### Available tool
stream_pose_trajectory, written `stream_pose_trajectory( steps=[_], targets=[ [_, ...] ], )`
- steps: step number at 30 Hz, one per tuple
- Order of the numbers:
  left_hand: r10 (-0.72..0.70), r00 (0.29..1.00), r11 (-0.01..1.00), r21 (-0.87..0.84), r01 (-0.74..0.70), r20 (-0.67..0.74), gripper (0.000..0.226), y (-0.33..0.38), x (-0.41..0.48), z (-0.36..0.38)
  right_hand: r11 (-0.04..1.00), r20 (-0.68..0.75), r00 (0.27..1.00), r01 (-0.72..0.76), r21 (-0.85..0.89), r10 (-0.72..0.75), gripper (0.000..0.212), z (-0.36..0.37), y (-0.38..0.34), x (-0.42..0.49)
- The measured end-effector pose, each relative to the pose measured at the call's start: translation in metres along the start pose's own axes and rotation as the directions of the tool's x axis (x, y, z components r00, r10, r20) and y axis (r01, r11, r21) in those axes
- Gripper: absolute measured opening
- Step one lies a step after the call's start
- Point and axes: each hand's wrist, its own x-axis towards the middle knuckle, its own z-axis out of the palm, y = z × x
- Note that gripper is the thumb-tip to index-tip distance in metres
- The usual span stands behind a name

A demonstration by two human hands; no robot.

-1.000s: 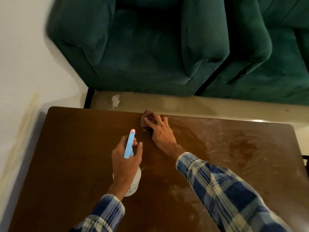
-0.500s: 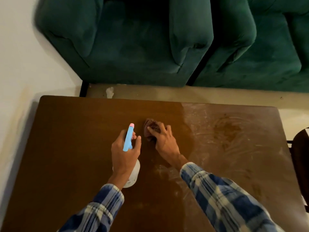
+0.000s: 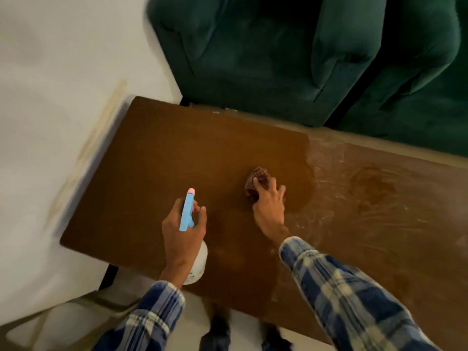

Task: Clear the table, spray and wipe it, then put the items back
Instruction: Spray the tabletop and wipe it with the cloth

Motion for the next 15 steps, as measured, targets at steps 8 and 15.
stream_pose_trajectory(
  steps=[8, 15],
  targets=[
    [0.012, 1.0, 1.0, -0.002, -0.012, 0.02, 0.015, -0.033, -0.046, -0.018, 0.878, 0.287, 0.849, 0.476, -0.047, -0.444, 0.07, 0.07, -0.038, -0.097],
    [0.042, 0.999, 0.999, -0.036, -0.041, 0.029, 0.015, -0.087, -0.049, -0.069, 0.998, -0.001, 0.998, -0.057, -0.012, 0.057, 0.072, 0.074, -0.088, -0.08]
  ],
)
